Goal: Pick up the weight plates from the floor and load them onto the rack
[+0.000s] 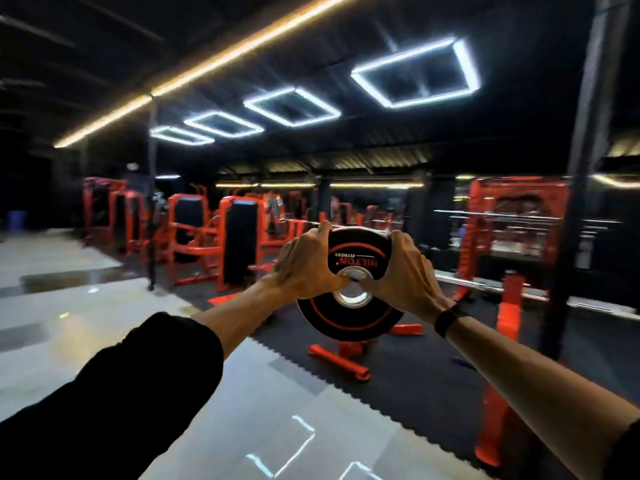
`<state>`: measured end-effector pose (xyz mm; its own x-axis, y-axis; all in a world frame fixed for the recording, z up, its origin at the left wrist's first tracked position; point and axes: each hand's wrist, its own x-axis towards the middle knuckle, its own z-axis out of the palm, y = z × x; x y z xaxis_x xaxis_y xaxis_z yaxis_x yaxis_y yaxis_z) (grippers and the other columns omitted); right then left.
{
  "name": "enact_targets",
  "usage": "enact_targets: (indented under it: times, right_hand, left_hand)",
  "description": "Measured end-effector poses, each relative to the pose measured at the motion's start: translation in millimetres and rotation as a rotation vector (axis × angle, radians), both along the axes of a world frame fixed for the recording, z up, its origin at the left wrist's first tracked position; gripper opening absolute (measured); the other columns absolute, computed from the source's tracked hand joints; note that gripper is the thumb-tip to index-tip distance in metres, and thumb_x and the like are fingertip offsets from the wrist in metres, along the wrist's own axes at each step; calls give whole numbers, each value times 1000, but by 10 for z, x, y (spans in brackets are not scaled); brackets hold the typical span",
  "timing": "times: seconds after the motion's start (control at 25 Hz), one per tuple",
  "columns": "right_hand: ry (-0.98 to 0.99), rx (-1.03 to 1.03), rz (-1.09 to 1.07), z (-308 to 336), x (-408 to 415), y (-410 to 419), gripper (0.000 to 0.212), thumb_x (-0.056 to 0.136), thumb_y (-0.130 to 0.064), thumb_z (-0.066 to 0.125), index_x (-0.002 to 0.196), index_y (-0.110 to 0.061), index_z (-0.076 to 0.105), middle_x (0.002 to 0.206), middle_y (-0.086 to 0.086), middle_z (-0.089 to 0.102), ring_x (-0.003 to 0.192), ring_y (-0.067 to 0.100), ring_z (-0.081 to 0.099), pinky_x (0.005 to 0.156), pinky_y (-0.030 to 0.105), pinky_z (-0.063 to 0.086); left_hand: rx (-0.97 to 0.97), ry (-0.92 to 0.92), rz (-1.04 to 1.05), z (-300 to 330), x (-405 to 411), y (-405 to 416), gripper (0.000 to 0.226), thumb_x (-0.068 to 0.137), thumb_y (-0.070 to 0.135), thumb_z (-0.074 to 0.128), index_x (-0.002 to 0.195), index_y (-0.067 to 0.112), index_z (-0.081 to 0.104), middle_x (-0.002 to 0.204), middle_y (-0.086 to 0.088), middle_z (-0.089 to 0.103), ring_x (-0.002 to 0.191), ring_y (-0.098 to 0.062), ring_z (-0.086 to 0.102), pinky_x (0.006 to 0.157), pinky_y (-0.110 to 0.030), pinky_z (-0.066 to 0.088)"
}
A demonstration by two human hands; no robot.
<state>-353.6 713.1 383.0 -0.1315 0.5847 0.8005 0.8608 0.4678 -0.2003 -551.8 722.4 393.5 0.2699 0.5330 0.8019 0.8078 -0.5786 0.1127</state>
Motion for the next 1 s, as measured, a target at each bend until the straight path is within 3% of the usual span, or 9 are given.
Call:
enact_targets:
  times: [0.2,0.32,0.44,0.56,0.68,0.84,1.0]
  right_hand:
    - [-45,10,-305,-17,1766,-790,75,61,-62,77,110,-16,44,102,0,53,80,20,58,68,34,50]
    - [-56,-22,-503,-83,2971,-1482,75,60,-60,77,111,-16,44,104,0,52,85,22,61,72,35,52]
    - [-87,-75,-696,-175,4000,-2194,75,63,-63,74,113,-16,46,107,2,53,89,26,62,71,31,46]
    - [-119,-161,-867,-267,5002,-2971,75,61,-61,74,113,-15,44,109,2,53,91,29,62,76,37,51]
    - [-63,-210,-971,-285,5809,-3640,82,57,-58,74,121,-17,44,115,0,53,95,24,61,78,33,48]
    - [4,-184,-1107,-331,6563,-4224,70,57,-55,72,110,-18,45,103,-3,50,83,21,59,70,31,47]
    - [21,-215,-1192,-507,7395,-4433,67,54,-58,66,105,-20,43,97,-5,49,77,19,59,70,38,54]
  left_hand:
    - [-13,-9,-299,-24,1878,-212,86,52,77,65,105,13,44,91,-3,64,75,-25,64,65,-38,54]
    - [-23,5,-487,-94,3244,-570,75,57,68,74,102,16,41,92,-2,65,79,-27,65,68,-37,53]
    - [-46,1,-660,-253,4501,-991,82,55,82,64,100,18,42,91,0,65,77,-25,65,67,-38,54]
    - [-97,14,-831,-455,5745,-1530,80,53,81,63,98,18,42,86,5,63,70,-19,62,59,-31,48]
    - [-129,40,-974,-505,6752,-2032,75,53,72,68,101,21,42,90,5,66,77,-22,66,64,-33,51]
    - [-60,94,-1112,-459,7792,-2447,78,57,55,73,120,21,43,98,4,69,80,-20,69,66,-29,52]
    - [-56,166,-1139,-634,8752,-2584,67,53,61,64,101,21,40,86,1,66,66,-22,66,60,-37,56]
